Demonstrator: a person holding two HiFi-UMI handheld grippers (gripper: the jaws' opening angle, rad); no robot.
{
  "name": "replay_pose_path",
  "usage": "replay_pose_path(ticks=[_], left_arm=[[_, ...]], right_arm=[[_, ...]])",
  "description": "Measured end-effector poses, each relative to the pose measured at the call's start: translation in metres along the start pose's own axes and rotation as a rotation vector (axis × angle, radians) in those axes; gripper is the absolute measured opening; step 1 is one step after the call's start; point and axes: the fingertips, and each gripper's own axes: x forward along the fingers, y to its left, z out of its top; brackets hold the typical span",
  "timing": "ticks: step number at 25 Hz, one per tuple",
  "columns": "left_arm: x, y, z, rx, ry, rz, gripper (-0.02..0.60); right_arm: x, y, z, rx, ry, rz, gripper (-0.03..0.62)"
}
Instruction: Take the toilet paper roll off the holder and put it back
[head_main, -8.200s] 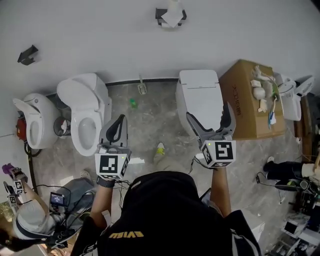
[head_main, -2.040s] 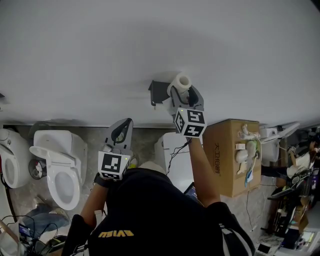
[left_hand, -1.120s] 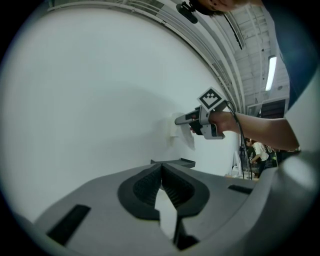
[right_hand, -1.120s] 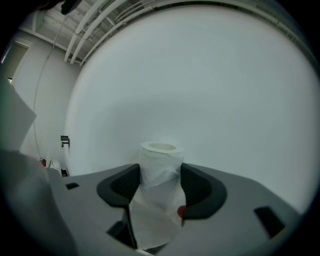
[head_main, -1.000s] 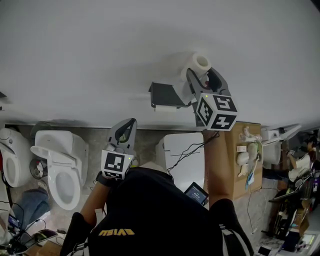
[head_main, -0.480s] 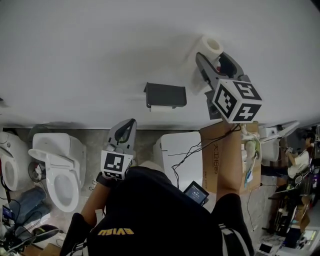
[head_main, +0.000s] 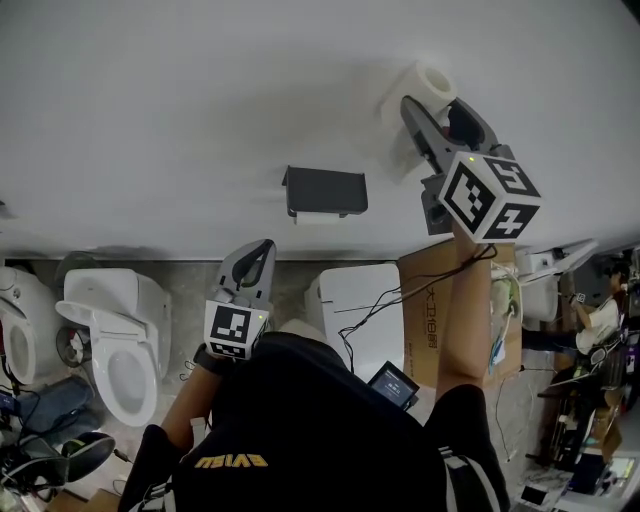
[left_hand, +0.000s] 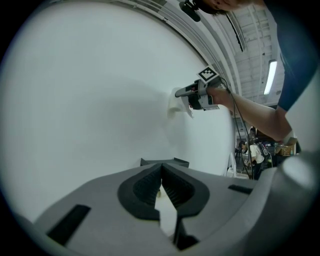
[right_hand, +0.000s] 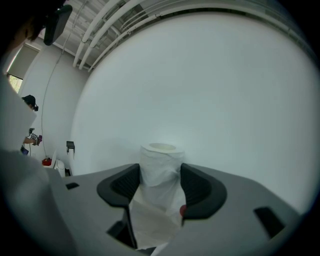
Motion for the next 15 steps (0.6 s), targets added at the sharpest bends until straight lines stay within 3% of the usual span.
replay_pose_path(ticks=[15], left_arm=[[0.010, -0.006, -0.013, -0.003, 0.011, -0.036, 0.011]], right_arm=[[0.000, 0.000, 0.001, 0.004, -0.013, 0.018, 0.256]])
